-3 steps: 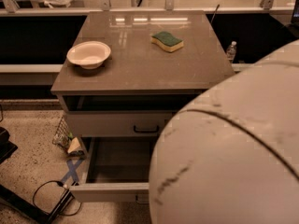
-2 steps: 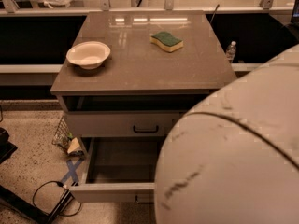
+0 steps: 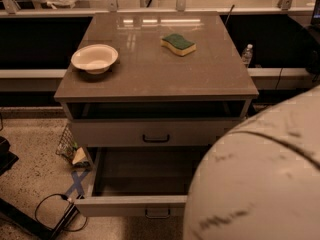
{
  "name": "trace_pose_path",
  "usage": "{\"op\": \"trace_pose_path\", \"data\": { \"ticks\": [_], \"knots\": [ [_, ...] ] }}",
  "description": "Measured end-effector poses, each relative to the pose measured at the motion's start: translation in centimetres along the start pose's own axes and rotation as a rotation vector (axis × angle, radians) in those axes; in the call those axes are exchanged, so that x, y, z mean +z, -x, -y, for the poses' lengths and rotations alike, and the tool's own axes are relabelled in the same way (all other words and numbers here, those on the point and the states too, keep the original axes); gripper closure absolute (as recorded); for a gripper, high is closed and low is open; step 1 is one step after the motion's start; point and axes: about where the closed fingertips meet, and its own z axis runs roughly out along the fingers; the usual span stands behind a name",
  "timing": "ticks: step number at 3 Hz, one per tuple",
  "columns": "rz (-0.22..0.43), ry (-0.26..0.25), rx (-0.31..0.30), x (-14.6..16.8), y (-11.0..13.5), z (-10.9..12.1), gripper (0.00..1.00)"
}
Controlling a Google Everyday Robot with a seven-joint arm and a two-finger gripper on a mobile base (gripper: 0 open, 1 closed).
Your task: Open middle drawer
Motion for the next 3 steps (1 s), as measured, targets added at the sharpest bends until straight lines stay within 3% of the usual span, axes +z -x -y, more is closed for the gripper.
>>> {"op": "trace_pose_path", "data": {
  "ticks": [1,2,3],
  "knots": [
    [0.027,-0.005,-0.011,-0.2,0.4,3.2,0.10],
    [0.054,0.034,0.019,0.8,0.5,5.9,0.33],
    [0.094,0.093,0.025,4.1,0.5,7.0,0.56]
  ]
}}
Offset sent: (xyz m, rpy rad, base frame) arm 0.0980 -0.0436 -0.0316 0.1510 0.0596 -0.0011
